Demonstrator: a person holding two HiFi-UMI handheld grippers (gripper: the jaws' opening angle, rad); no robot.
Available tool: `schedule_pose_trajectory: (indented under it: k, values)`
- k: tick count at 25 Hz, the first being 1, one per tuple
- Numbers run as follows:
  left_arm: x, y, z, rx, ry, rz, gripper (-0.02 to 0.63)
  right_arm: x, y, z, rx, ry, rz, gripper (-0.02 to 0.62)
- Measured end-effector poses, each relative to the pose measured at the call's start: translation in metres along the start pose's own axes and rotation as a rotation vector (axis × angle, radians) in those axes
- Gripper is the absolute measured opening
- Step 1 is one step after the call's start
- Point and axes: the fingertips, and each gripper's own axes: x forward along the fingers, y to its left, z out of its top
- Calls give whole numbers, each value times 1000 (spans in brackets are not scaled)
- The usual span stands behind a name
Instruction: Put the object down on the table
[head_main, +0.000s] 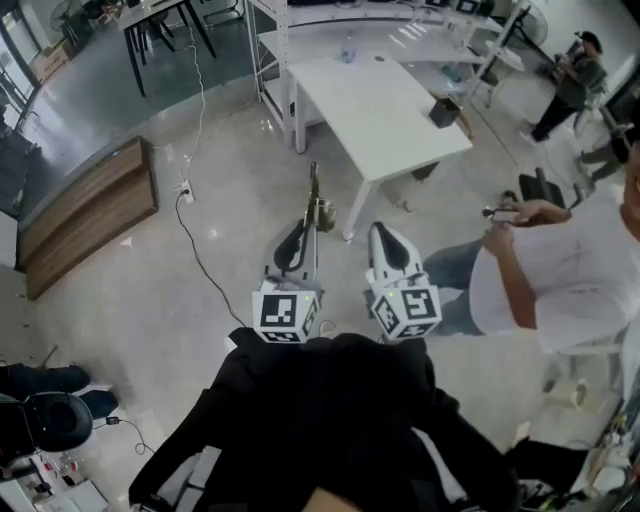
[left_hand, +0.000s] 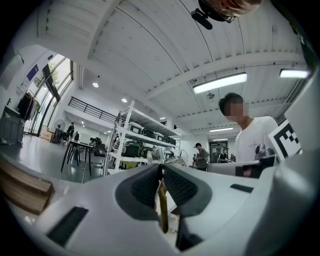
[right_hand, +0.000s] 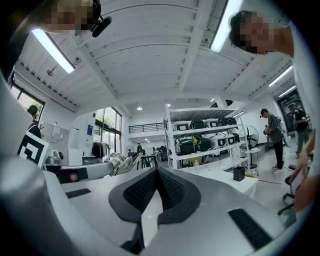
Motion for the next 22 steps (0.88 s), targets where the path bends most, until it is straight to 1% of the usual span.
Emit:
schedule_pose_trajectory:
  k: [5, 8, 11, 13, 16, 18, 22]
  values:
    - [-5, 10, -2, -10, -2, -28, 32, -1, 15, 0, -28, -7, -20, 2]
    - [-2, 12, -3, -20, 10, -42, 32, 2, 14, 0, -22, -1, -37, 2]
    - [7, 14, -2, -10, 7, -59, 32, 11, 11, 1, -34, -12, -40, 2]
    - [15, 18, -4, 2, 14, -67, 32, 20, 8, -5, -21, -20, -46, 2]
    - [36, 29, -15, 47, 40, -79, 32, 42, -3, -19, 2, -15, -61, 2]
    - [53, 36, -24, 62, 61, -83, 32, 57, -13, -27, 15, -6, -69, 2]
    - [104, 44, -29, 84, 64, -100, 32, 93, -47, -32, 25, -1, -83, 2]
